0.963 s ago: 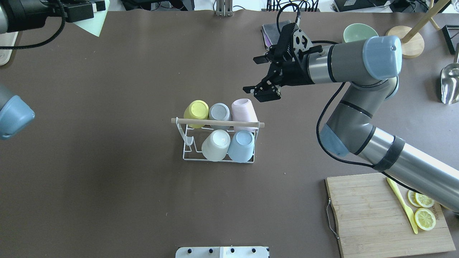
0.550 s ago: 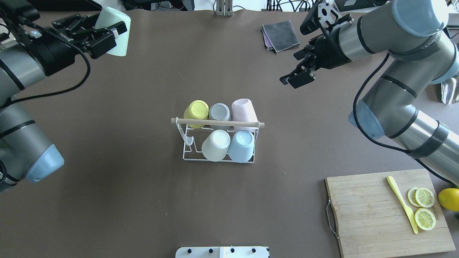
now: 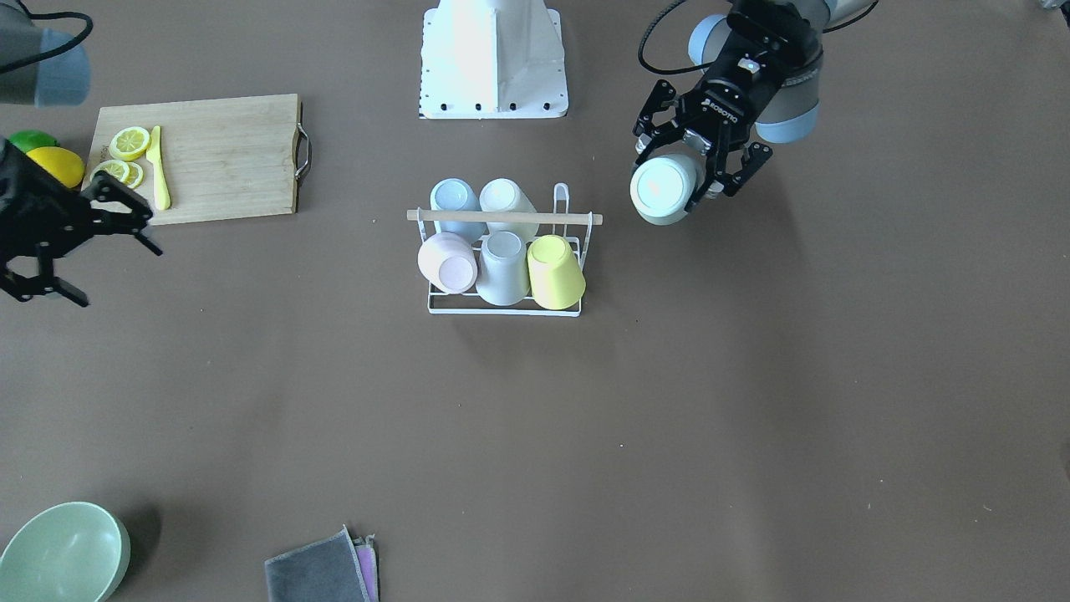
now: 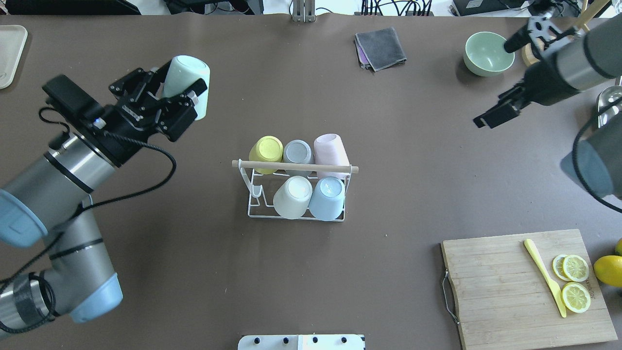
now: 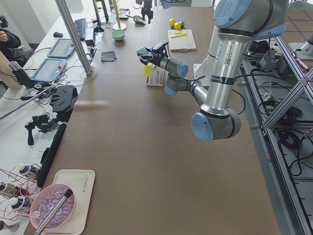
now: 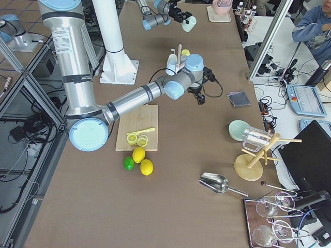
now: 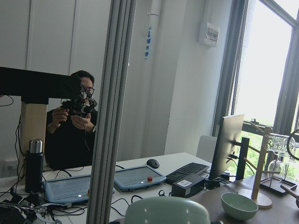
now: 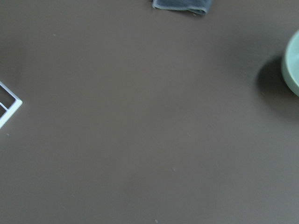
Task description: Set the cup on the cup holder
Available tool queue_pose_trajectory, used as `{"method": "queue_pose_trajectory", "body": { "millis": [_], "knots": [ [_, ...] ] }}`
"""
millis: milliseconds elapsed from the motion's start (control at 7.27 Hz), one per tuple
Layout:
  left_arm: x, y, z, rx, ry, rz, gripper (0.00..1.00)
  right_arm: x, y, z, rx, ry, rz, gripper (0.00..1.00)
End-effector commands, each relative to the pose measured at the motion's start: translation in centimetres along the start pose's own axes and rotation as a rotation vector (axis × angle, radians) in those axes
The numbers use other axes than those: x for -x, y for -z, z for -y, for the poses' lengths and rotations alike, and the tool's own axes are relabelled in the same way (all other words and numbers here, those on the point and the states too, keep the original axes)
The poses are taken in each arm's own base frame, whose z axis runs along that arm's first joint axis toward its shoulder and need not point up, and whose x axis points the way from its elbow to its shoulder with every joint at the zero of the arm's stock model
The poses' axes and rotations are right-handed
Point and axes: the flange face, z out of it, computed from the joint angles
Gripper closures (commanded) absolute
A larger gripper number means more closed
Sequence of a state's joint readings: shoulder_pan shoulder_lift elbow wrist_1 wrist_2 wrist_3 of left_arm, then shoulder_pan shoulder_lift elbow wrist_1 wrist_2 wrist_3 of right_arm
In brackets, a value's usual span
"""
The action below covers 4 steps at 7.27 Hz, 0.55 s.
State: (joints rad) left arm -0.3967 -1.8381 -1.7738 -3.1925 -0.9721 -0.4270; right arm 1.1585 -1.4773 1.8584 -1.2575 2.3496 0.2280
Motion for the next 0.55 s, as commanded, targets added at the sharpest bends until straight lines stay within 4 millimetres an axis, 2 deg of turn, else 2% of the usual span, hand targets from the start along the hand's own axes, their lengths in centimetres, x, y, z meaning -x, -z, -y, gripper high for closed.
{"method": "queue_pose_trajectory", "body": {
  "millis": [0, 138, 275, 413],
  "knots": [
    [-5.8, 3.0, -4.3, -0.029, -0.023, 0.014, 1.0, -12.6, 2.8, -12.2, 0.082, -0.338, -0.114, 0.0],
    [-8.9, 3.8, -5.4, -0.027, 0.021, 0.003, 1.0, -18.9, 3.8, -16.1, 0.144, -0.556, -0.158, 0.0],
    [-10.2, 4.5, -6.1, -0.009, 0.036, -0.013, 1.0, -21.8, 4.5, -18.7, 0.18, -0.678, -0.173, 0.0],
    [-10.9, 4.4, -6.4, -0.004, 0.041, -0.019, 1.0, -23.4, 4.9, -20.6, 0.22, -0.762, -0.206, 0.0]
  ]
}}
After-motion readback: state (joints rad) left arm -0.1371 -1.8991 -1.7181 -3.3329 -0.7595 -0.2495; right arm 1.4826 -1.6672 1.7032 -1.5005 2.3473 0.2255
